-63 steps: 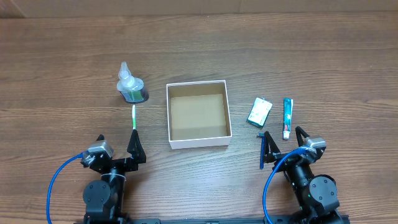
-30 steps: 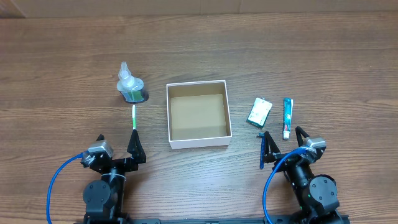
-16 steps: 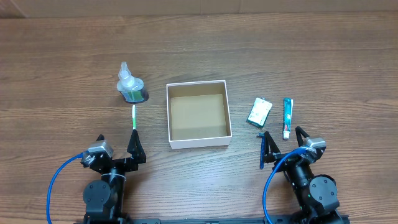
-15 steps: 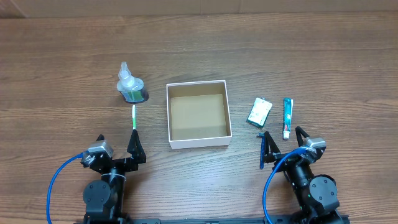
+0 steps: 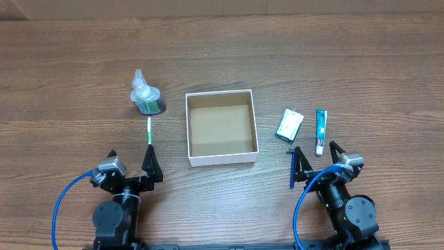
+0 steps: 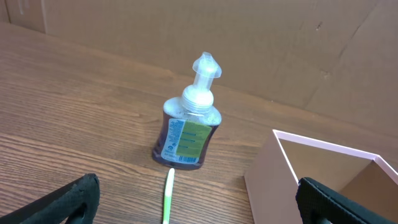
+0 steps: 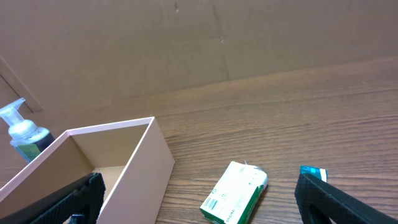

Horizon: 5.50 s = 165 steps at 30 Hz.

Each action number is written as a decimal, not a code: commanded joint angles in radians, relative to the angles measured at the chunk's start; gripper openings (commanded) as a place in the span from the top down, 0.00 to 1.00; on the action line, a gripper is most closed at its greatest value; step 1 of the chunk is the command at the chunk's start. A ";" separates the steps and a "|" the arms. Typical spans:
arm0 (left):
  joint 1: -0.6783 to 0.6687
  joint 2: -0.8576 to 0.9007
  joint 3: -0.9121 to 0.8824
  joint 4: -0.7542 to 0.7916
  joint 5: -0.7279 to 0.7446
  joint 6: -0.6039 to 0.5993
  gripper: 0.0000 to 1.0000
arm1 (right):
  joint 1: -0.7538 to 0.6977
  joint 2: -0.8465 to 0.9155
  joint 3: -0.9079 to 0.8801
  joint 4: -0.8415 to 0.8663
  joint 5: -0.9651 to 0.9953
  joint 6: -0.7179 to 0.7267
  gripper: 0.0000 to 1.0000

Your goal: Pack container

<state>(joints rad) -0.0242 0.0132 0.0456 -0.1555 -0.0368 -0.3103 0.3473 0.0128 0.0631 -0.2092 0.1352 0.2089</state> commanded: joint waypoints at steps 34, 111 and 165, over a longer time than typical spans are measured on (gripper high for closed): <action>0.004 -0.008 -0.006 0.006 0.011 0.019 0.00 | -0.003 -0.008 0.000 0.006 0.002 -0.004 0.00; 0.004 -0.008 -0.006 0.006 0.011 0.019 0.00 | -0.003 1.620 1.298 -0.858 0.026 0.563 0.14; 0.004 -0.008 -0.006 0.006 0.011 0.019 0.00 | -0.040 1.779 1.460 -0.973 0.056 0.328 0.51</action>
<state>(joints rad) -0.0242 0.0132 0.0444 -0.1528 -0.0368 -0.3103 0.2619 1.9263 1.3643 -1.1194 0.1619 0.5774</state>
